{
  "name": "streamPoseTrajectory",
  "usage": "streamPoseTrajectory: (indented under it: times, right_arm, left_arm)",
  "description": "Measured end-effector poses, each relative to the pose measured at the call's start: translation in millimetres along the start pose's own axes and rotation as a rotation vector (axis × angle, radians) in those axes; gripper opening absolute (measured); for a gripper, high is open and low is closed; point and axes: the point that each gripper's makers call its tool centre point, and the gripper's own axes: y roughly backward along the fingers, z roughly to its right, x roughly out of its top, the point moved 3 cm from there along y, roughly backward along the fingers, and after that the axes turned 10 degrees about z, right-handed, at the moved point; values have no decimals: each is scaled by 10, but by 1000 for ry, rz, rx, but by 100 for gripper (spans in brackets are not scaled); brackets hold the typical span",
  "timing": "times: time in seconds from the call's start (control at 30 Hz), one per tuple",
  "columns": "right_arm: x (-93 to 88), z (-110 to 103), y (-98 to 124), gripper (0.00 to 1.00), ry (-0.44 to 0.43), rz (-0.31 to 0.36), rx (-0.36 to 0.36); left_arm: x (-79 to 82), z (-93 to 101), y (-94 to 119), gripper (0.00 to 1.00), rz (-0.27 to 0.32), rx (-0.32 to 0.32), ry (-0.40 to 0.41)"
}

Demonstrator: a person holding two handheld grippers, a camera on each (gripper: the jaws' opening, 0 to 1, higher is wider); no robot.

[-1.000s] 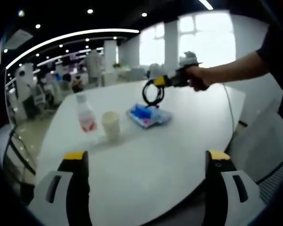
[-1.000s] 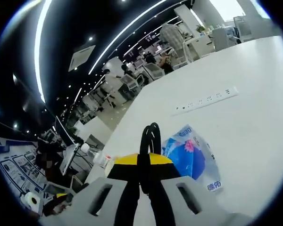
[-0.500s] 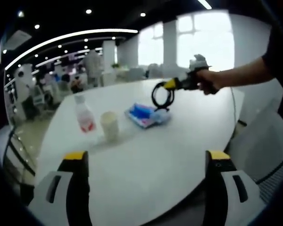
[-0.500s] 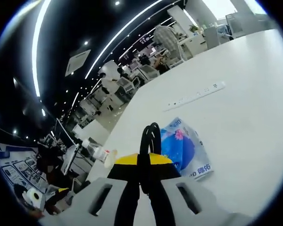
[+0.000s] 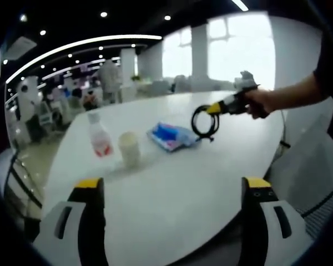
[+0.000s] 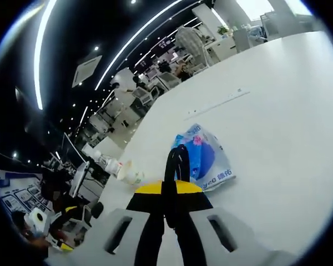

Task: Arrange the tabletop items into an orderly group along one side of the table until the central work area is clear of visible clutter.

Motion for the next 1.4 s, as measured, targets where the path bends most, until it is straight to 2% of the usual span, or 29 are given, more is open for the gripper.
streamPoseTrajectory:
  times: [0.33, 0.77, 0.93, 1.07, 1.4]
  right_arm:
    - [-173, 125, 98, 3, -18, -22, -18]
    - [-366, 464, 199, 4, -59, -45, -74]
    - [-410, 565, 222, 4, -47, -50, -97]
    - [-433, 632, 233, 4, -21, -52, -117]
    - [-511, 879, 260, 5, 115, -75, -192]
  left_arm:
    - [-10, 13, -8, 100, -6, -5, -1]
    - [-20, 18, -16, 100, -12, -11, -5]
    - [-22, 9, -19, 100, -13, -9, -2]
    - [-25, 12, -22, 100, -15, -9, -3]
    - [-24, 15, -23, 99, -15, -7, -4]
